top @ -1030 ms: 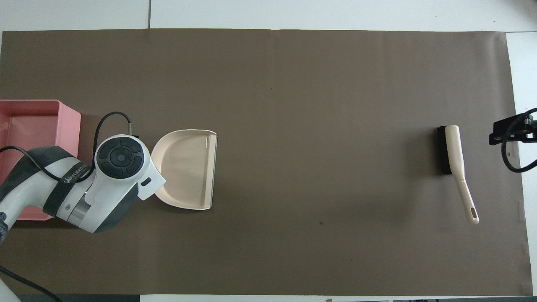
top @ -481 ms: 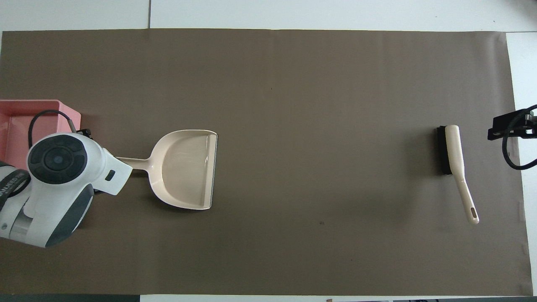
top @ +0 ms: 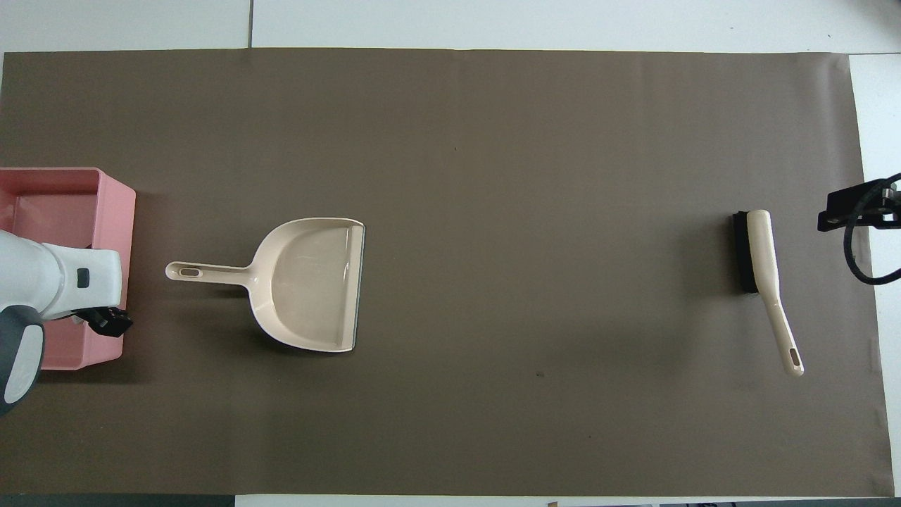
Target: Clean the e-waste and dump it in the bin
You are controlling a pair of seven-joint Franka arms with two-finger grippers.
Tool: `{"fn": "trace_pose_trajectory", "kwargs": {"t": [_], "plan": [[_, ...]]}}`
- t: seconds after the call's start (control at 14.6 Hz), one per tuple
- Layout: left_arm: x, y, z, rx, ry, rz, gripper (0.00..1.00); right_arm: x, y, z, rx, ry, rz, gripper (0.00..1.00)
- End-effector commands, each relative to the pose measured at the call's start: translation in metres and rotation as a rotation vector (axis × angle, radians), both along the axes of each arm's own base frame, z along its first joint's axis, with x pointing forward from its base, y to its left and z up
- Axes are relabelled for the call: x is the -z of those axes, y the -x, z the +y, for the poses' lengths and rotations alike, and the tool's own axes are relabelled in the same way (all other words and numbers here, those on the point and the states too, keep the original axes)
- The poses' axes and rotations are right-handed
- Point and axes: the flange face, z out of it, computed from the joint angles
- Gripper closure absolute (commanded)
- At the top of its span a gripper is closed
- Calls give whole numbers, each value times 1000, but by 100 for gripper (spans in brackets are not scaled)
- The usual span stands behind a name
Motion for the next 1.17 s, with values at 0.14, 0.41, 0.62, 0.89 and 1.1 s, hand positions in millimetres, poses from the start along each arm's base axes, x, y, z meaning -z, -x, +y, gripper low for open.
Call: {"fn": "trace_pose_trajectory", "kwargs": {"t": [0.14,0.41,0.62,0.89,1.1], "plan": [[-27,-28,24,-416,172,-71,1,-2,1,-4,15,-16,-4,0],[-89,-70,26,-486,188,-33,1,-2,1,-2,10,-16,-4,0],[-129,-71,16,-534,200,-58,1,-2,1,-2,12,-16,-4,0],[-174,-64,8,-579,194,-47,1,-2,1,-2,12,-18,-3,0],[-176,-58,-13,-651,187,-53,1,-2,1,-2,12,-16,-3,0]]}}
